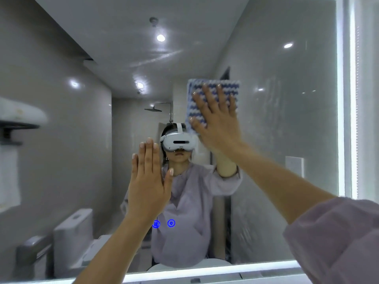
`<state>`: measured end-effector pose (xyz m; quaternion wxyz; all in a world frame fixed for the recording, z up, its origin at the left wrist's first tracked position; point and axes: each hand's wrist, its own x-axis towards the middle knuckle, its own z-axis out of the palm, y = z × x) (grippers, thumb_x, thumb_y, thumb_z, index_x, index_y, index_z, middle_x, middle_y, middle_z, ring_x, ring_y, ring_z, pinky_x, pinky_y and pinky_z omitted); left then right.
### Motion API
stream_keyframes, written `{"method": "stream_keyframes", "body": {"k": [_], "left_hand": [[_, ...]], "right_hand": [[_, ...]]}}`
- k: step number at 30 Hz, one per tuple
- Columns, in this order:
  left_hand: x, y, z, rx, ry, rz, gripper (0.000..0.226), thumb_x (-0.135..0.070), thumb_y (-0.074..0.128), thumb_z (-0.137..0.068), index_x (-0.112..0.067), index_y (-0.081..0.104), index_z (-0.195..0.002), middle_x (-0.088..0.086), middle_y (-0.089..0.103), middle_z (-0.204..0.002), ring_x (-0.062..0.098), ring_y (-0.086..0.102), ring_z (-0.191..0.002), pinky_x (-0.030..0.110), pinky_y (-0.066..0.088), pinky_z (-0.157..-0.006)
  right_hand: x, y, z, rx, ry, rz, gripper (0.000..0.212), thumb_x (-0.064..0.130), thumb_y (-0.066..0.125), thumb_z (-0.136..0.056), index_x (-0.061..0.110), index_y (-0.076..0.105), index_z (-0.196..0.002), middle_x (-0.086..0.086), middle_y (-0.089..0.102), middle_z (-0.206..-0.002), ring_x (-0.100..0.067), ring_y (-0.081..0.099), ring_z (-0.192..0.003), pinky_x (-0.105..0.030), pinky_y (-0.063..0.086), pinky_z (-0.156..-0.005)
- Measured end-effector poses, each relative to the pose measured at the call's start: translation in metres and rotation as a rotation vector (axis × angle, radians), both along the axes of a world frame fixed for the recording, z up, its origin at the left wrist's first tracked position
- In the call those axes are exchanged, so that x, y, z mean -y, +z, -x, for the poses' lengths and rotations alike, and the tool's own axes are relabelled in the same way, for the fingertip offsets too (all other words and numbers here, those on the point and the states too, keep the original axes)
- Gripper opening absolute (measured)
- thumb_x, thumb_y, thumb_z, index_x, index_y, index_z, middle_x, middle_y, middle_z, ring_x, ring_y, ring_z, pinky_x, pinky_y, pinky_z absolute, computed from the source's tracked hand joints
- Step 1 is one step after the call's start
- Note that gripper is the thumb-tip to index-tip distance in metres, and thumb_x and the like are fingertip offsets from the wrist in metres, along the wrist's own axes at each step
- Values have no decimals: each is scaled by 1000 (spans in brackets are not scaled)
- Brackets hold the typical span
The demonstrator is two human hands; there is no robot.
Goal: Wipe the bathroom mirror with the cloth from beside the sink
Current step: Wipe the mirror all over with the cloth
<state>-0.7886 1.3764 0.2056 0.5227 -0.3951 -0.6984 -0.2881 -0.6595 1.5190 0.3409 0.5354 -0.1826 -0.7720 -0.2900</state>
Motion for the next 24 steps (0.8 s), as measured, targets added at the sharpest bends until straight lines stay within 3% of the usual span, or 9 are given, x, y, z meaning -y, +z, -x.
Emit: {"method": "stream_keyframes", "body": {"k": [8,13,24], "left_hand": [[5,2,-4,40,24,64,70,-37,29,-96,-3,1,-149,13,-5,-159,23,-8,-147,37,-5,-120],[8,3,-6,55,9,71,71,-43,21,-96,-3,0,-150,11,-6,-159,22,-8,-147,37,-3,-121],[4,1,1,3,35,34,71,-42,26,-95,0,8,-150,14,3,-159,25,0,-148,40,4,-121]], "right_hand": [[34,-88,25,189,19,-59,67,60,16,-96,26,9,-154,-2,-1,-162,-29,-5,-148,-50,-2,-119],[32,-76,18,220,14,-95,66,61,19,-95,30,12,-153,0,6,-162,-28,0,-148,-48,-2,-119],[27,-8,17,90,-18,3,69,63,20,-96,31,-3,-152,4,-8,-162,-22,-13,-147,-40,-17,-115]]}}
